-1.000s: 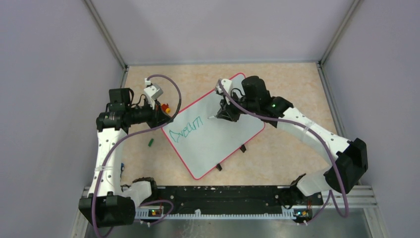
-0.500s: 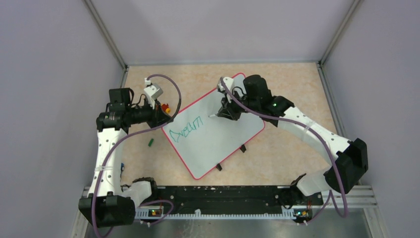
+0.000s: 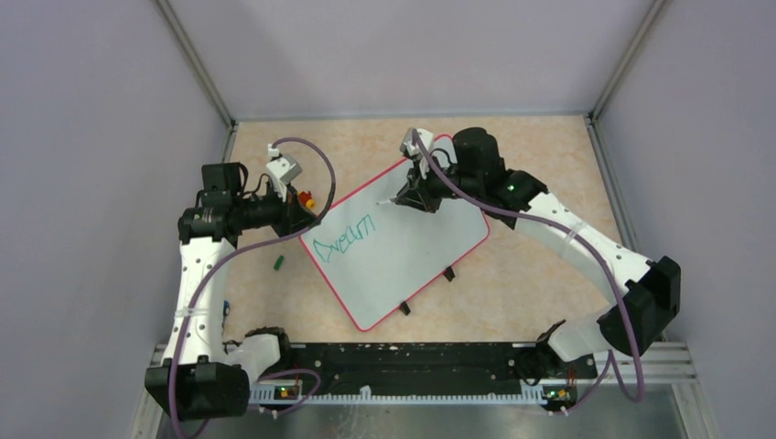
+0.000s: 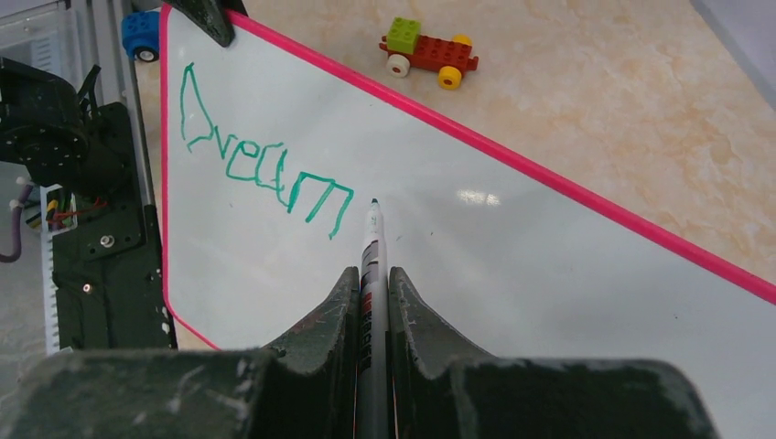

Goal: Write a sentence on the whiteboard

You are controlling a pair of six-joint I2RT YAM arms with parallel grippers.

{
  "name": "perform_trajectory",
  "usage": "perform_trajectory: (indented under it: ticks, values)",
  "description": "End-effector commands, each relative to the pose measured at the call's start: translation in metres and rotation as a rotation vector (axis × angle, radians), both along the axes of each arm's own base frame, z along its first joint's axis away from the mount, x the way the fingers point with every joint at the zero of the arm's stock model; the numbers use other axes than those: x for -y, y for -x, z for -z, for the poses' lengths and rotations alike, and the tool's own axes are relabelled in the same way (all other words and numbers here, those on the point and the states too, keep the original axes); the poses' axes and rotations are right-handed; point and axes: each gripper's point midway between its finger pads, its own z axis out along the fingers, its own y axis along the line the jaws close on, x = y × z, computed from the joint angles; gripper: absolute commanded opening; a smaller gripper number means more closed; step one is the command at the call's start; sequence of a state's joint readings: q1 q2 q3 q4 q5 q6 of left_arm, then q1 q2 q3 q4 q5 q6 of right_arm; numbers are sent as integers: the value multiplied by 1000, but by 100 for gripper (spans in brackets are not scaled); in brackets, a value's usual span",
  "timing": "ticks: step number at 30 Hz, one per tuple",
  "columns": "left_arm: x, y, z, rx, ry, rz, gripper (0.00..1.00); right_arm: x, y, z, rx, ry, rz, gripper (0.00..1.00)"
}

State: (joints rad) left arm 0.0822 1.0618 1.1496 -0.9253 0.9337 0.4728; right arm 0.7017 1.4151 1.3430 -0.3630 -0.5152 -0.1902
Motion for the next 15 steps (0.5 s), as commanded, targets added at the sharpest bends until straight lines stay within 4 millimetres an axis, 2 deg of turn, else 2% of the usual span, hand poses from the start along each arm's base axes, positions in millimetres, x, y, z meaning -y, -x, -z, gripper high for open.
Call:
perform_trajectory:
  ticks: [1, 8, 15]
  values:
    - [4, 1, 0, 36, -13, 23, 0, -8, -8, -18, 42, -43, -7, 0]
    - [3, 1, 0, 37, -14, 22, 0, -11, -13, -5, 32, -14, 0, 0]
    - [3, 1, 0, 39, -17, 21, 0, -13, -23, -2, 42, -2, 29, 0]
